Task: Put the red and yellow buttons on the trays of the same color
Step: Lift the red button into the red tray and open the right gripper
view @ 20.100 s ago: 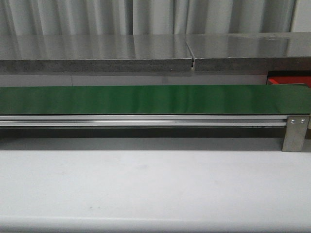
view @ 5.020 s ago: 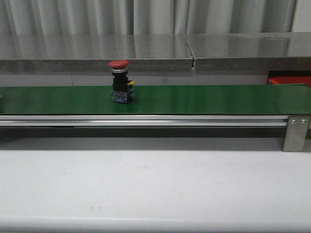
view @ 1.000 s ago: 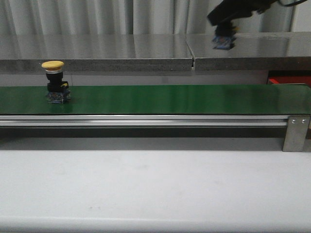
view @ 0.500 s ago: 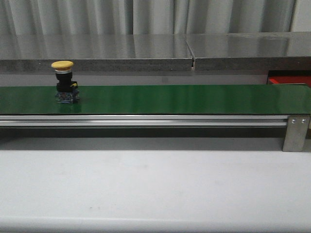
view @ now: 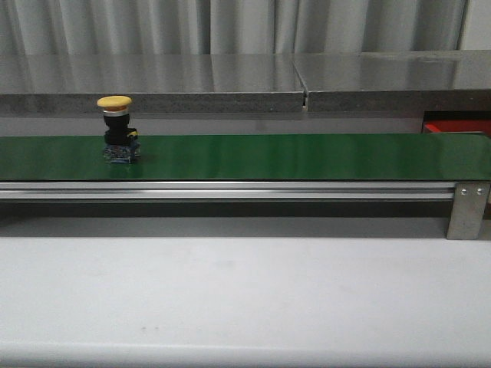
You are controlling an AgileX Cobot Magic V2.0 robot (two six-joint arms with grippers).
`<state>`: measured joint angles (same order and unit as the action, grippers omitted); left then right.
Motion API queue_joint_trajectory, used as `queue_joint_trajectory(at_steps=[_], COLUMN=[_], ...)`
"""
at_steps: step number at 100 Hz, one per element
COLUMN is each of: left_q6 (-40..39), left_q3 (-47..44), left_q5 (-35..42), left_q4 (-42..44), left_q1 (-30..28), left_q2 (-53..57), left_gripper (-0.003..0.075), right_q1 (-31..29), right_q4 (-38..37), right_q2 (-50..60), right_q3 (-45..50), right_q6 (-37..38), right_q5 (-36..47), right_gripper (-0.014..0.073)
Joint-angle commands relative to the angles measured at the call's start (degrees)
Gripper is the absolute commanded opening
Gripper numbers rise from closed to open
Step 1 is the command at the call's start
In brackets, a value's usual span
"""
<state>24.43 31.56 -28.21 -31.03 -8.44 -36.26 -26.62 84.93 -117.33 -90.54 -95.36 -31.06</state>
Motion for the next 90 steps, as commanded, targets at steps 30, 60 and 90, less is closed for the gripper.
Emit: queue_joint_trajectory(at_steps=[30,60,90], left_q6=[0.07,0.07,0.07], left_q3=[1.57,1.57,1.57], left_q5=[3.43,3.43,3.43], left_q4=[-1.61,-1.61,-1.61], left_q1=[0.33,0.33,0.33], left_q2=[0.11,0.11,0.11], left_gripper=[-0.0020,-0.0020,-0.0020], right_q1=[2.91,4.85,4.85], right_q4=[4.44,4.29,4.06], right_q2=[-5.12,-9.35,-11.22], right_q3=[-10.59,-12.42,-12.42], right_q6=[-0.86,-0.86,-0.86], right_q5=[0.11,3.02,3.71], right_gripper=[0.0224,0.0224,0.0224])
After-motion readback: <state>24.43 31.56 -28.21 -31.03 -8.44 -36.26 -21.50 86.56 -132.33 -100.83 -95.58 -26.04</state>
